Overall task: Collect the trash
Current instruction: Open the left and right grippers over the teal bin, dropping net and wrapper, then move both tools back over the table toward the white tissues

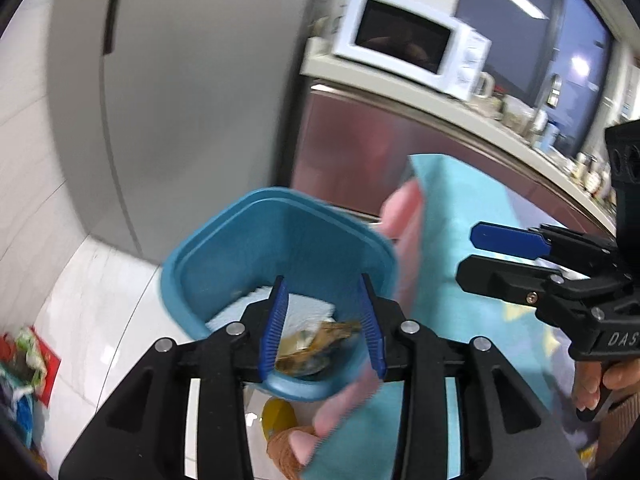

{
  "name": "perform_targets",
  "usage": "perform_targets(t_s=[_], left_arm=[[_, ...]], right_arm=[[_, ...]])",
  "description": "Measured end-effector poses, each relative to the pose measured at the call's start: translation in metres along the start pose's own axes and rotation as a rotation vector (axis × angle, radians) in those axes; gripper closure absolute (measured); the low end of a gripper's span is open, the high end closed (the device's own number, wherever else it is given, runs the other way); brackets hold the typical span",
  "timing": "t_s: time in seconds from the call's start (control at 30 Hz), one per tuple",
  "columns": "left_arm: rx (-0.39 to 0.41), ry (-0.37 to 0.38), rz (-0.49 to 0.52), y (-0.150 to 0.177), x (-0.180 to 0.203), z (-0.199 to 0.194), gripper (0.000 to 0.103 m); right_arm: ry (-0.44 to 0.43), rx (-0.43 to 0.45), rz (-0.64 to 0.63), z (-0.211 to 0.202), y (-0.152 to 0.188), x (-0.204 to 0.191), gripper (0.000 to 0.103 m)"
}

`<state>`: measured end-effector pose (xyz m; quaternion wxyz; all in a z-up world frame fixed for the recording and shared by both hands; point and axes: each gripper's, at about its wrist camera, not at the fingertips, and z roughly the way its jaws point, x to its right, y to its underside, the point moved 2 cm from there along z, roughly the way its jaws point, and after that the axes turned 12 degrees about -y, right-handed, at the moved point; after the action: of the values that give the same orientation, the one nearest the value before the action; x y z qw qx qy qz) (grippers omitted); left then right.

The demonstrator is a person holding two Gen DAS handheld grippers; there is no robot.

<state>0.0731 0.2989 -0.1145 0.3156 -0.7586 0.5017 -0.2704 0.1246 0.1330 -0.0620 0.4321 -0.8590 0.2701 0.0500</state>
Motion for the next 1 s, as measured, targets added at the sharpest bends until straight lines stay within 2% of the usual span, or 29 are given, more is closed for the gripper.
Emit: perform_targets(t_s=[0.2,0.5,0.6,1.0], left_arm=[[0.058,0.115,0.101,0.004,0.056,-0.034,0.060],[0.042,0.271,0.234,0.026,0.150,-0.055,0.060],[0.039,0.309,0.273,0.029,0.181,-0.057,0.060],[0.013,0.404,0.433,0.019,0.304,-0.040,0.056]], right_arm=[[0.051,0.083,0.052,-0.056,0.023,0.014,0.049],[0.205,0.175,0.201,-0.147,0.081,0.051,0.048],[0.296,0.188,0.244,-0.179,0.103,0.067,0.048],[0.517,0.265,0.411,-0.267,0.162,0.126,0.044]])
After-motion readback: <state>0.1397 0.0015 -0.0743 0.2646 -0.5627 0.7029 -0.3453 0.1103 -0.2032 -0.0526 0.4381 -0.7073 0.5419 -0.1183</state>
